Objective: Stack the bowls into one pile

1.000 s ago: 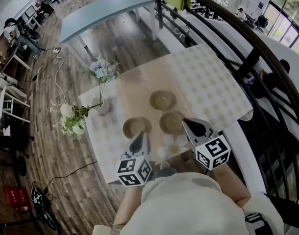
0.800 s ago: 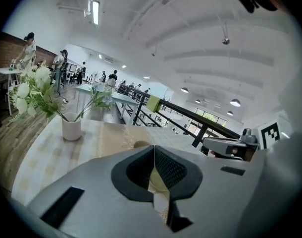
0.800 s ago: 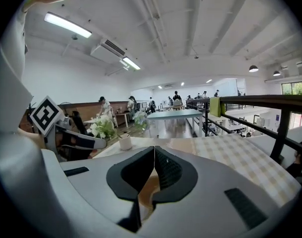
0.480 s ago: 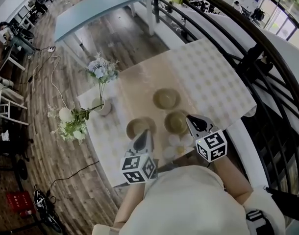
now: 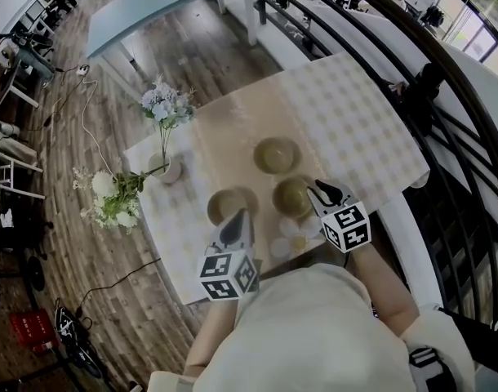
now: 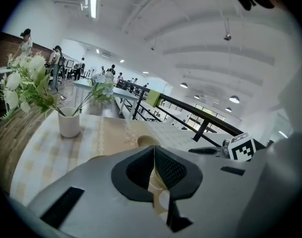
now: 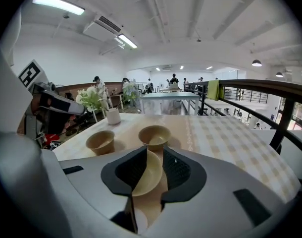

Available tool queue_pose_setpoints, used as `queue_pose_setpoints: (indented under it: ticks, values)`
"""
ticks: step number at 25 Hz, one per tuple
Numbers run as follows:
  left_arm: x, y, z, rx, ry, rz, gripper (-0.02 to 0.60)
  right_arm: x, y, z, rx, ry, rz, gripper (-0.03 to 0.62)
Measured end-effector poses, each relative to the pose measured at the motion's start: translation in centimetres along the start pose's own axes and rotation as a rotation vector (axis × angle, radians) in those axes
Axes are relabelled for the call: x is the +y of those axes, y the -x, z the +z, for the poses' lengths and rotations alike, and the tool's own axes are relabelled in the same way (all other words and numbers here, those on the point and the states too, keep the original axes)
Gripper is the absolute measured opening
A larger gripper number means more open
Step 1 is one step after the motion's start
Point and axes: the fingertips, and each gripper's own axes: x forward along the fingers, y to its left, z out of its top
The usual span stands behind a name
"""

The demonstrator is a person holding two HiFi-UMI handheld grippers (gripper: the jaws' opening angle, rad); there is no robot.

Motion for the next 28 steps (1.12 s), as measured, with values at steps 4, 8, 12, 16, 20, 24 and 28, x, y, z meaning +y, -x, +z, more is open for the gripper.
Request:
queue_pose_setpoints:
  ticks: [4,8,12,16,20,24,28]
  values:
    - [0.2,-0.3,-0.1,-0.003,0.01,0.033,0.005,-0.5,-1.5,-1.3,0.048,0.014,0.028,0.103]
    - [0.4,-0.7,-0.2,-0.008,0.03,0.069,0.005,-0.5,-3.0,-2.6,0.089,0.034,0.064,0.103]
    - [0.1,-1.0,0.2,-0.023,0.043,0.098,0.005,-0.6,-4.2,-3.6,0.133,0.057,0.097,0.103]
    - [0.2,-1.1,0.5,-0.039,0.061,0.131,0.005,-0.4,-5.2,-4.3,0.168,0.078,0.138,0.097]
    - [0.1,-1.1,0.8,-0.055,0.077,0.157,0.005,-0.3,-5.8,-4.6,0.191,0.093,0.169,0.083]
    - [0.1,-1.0,1.1,-0.075,0.09,0.183,0.005,-0.3,-6.2,-4.8,0.205,0.096,0.19,0.067]
    - [0.0,-0.8,1.4,-0.096,0.1,0.206,0.005,-0.4,-6.2,-4.9,0.21,0.098,0.2,0.034]
